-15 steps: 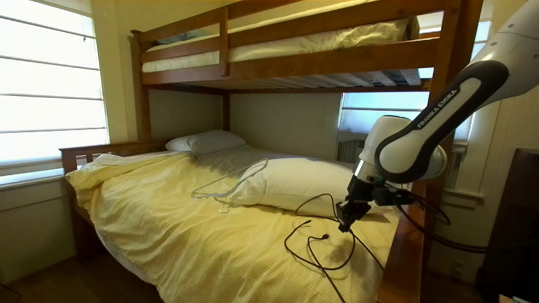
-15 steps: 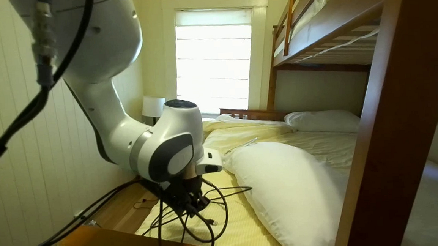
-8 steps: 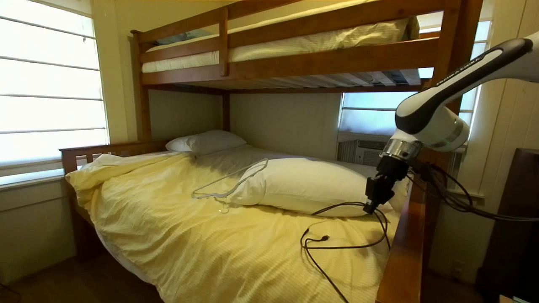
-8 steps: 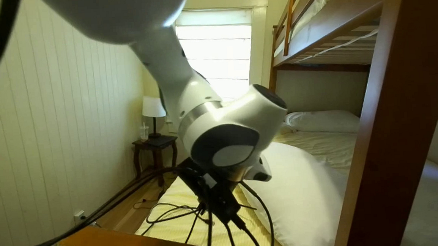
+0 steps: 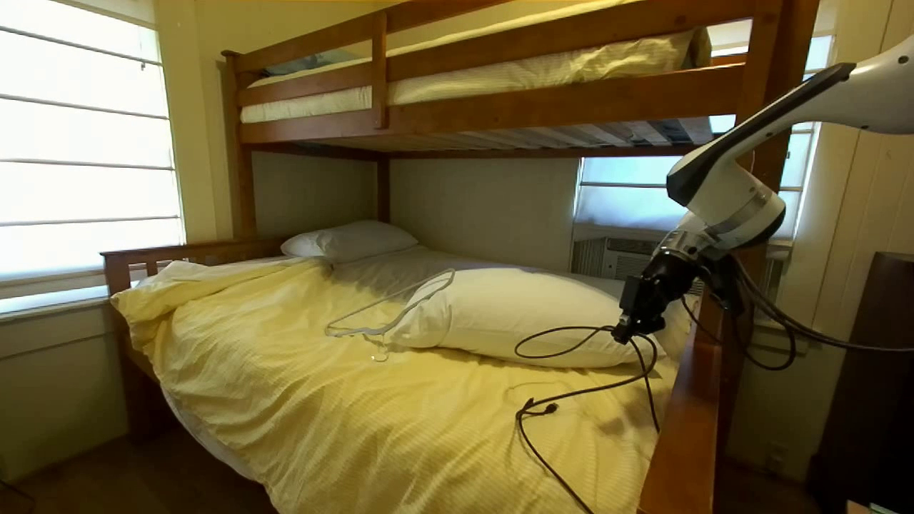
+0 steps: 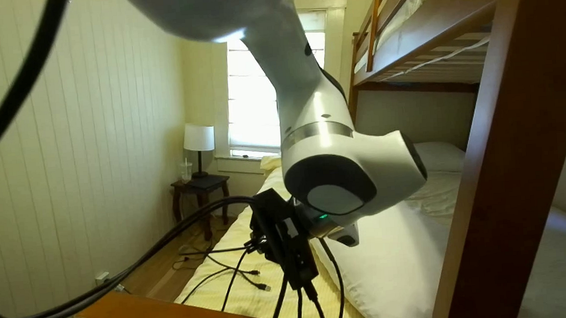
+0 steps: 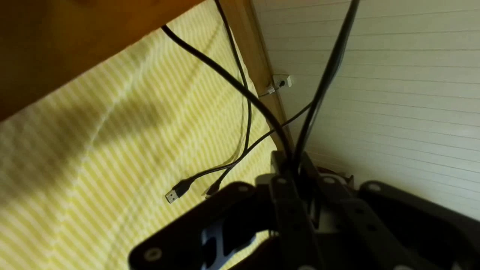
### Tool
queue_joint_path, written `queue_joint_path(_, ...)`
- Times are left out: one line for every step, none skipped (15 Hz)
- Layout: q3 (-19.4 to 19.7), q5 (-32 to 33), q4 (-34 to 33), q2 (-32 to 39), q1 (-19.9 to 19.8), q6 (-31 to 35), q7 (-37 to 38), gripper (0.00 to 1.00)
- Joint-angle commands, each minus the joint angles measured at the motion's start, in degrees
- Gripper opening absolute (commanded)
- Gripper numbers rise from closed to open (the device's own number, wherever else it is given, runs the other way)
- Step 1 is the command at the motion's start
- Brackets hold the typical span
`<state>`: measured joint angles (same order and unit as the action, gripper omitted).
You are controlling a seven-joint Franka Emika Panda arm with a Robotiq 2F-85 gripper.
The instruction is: Put the cable on the bed
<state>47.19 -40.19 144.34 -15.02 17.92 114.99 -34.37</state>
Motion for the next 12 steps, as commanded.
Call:
queue_joint_path(-8.19, -2.05, -0.25, 2.17, -8.40, -1.56, -1.49, 0.10)
queue_joint_path(-8.76, -1.99, -0.20, 2.16, -9.09, -1.52, -1.45, 0.10)
queue_joint_path(-8.85, -1.97, -0.20, 2.13, -9.38, -1.51, -1.46, 0.10)
queue_joint_path(-8.82, -1.96, -0.19, 2.12, -9.52, -1.50, -1.49, 0.02)
queue_joint_path(-9.82, -1.82, -0.75, 4.13, -10.26, -1.11, -1.16, 0.02)
queue_joint_path(-11.33, -2.73, -1.48, 6.03, -11.77, -2.77, -1.21, 0.02)
queue_joint_path(-12.93, -3.86, -2.54, 9.00, -13.08, -2.84, -2.33, 0.02)
queue_joint_path(-14.48, -5.52, -3.31, 10.96, -14.50, -3.74, -3.03, 0.02)
queue_joint_path(-16.05, -7.39, -4.46, 13.42, -15.99, -4.51, -3.42, 0.02)
queue_joint_path(-17.89, -8.74, -5.56, 15.64, -17.74, -4.51, -4.14, 0.02)
queue_joint_path(-19.83, -10.24, -6.80, 17.96, -19.59, -4.17, -4.67, 0.02)
queue_joint_path(-21.68, -12.02, -8.18, 20.28, -21.58, -4.44, -4.92, 0.02)
